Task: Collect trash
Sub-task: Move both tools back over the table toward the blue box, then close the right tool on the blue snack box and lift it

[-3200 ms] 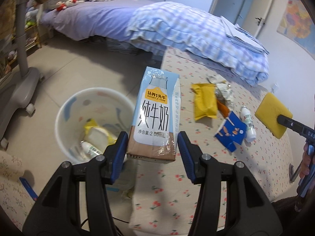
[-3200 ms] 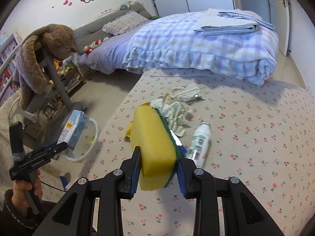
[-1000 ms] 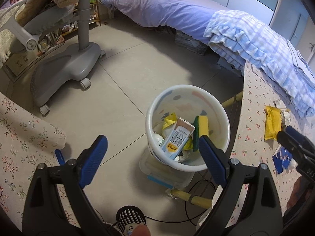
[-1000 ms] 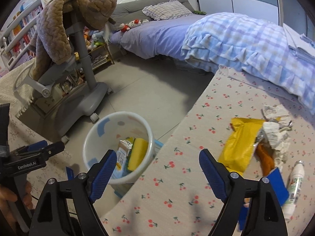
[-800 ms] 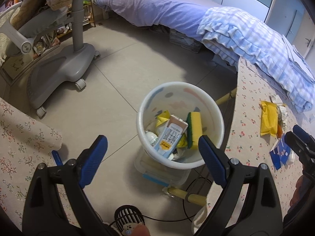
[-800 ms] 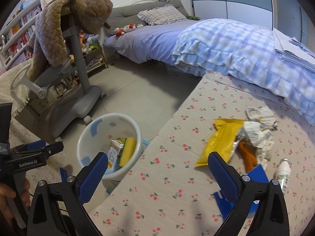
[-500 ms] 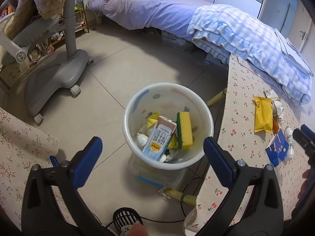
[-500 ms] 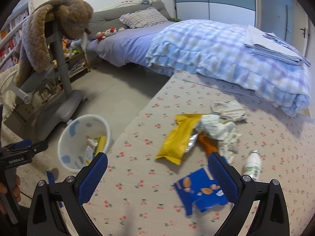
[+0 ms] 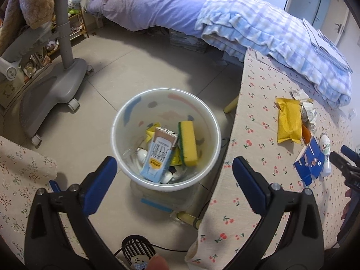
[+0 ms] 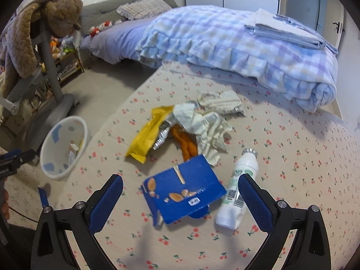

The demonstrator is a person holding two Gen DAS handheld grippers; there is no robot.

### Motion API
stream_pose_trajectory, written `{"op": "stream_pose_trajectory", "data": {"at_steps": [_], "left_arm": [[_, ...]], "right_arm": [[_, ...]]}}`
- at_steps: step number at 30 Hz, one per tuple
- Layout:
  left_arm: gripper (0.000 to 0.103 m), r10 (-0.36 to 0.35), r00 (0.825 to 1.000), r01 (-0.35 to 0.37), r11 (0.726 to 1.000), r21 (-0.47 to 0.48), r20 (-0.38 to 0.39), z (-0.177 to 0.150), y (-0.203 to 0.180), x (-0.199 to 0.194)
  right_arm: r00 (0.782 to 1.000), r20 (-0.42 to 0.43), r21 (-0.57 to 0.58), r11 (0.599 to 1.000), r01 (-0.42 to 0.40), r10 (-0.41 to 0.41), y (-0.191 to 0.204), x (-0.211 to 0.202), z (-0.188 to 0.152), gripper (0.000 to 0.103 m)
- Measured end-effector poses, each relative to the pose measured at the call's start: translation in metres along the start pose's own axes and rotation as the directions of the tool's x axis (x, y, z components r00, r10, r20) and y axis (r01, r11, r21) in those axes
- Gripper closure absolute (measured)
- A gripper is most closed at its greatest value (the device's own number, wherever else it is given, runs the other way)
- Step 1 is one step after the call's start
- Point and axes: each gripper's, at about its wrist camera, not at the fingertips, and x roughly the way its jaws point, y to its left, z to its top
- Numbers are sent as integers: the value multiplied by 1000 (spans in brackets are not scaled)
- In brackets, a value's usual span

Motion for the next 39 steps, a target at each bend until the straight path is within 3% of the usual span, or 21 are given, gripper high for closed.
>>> {"op": "stream_pose_trajectory", "data": {"at_steps": [6,14,17,22,28,39], "left_arm": [[1,-8,1000,7,1000,-2,-6,3,-7,2],[1,-11,1000,11,1000,-11,-20,2,-7,6],[1,-8,1000,8,1000,-14,-20,1,-4,5],[1,-6,1000,5,1000,-23,-25,0,3,7],[1,-10,1000,9,1000,-26,-30,0,5,9],[1,-13,999,13,1000,-24,-30,0,5,8]], "right_arm": [[994,-96,139,989,58,-45,-16,17,-6,0],[985,-170,323,946,15,42,-3,42,-8,0],[980,-198,360,932,44,30,2,57,-9,0],[975,-219,386,916,113,-29,2,77,-9,0],[970,-212,332,924,190,-123,13,83,-7,0],[969,-175,257,942,217,-175,25,79,-16,0]]}}
